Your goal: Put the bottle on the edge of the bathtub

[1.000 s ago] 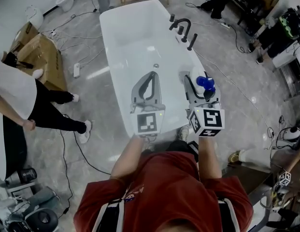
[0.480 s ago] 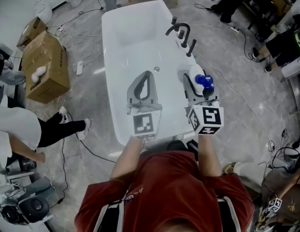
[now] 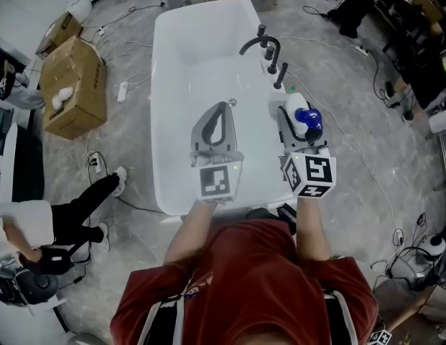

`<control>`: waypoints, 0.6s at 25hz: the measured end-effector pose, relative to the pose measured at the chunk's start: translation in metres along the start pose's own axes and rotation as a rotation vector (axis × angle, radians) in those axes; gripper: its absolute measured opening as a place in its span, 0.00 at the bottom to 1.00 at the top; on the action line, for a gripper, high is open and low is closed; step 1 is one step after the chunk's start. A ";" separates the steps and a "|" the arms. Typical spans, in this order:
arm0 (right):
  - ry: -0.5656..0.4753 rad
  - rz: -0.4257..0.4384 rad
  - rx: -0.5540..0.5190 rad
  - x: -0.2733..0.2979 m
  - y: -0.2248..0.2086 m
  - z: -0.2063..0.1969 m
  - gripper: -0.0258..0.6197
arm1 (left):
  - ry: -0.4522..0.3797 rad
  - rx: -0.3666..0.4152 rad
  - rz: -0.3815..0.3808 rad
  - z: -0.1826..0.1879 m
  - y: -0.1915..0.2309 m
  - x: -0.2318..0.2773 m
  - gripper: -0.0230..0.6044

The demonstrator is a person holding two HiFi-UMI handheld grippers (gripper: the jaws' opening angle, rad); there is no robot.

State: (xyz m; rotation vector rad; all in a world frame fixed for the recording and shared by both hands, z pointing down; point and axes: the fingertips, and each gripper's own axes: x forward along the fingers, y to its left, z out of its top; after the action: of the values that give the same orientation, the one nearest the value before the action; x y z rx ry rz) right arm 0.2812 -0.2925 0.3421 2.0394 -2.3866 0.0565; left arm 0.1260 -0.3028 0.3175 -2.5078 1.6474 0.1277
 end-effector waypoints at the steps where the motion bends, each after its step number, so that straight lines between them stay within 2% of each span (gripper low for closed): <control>1: -0.001 0.006 0.001 0.001 -0.009 0.001 0.46 | -0.002 0.001 0.005 0.001 -0.008 0.005 0.06; 8: -0.012 0.040 0.015 0.010 -0.052 0.001 0.46 | -0.004 0.019 0.035 0.002 -0.042 0.028 0.06; 15: -0.021 0.021 0.021 0.012 -0.073 0.000 0.46 | -0.015 0.026 0.020 0.002 -0.053 0.040 0.06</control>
State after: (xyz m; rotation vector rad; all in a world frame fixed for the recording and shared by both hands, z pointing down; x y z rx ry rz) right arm 0.3514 -0.3159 0.3441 2.0345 -2.4298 0.0616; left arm 0.1906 -0.3173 0.3134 -2.4653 1.6583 0.1264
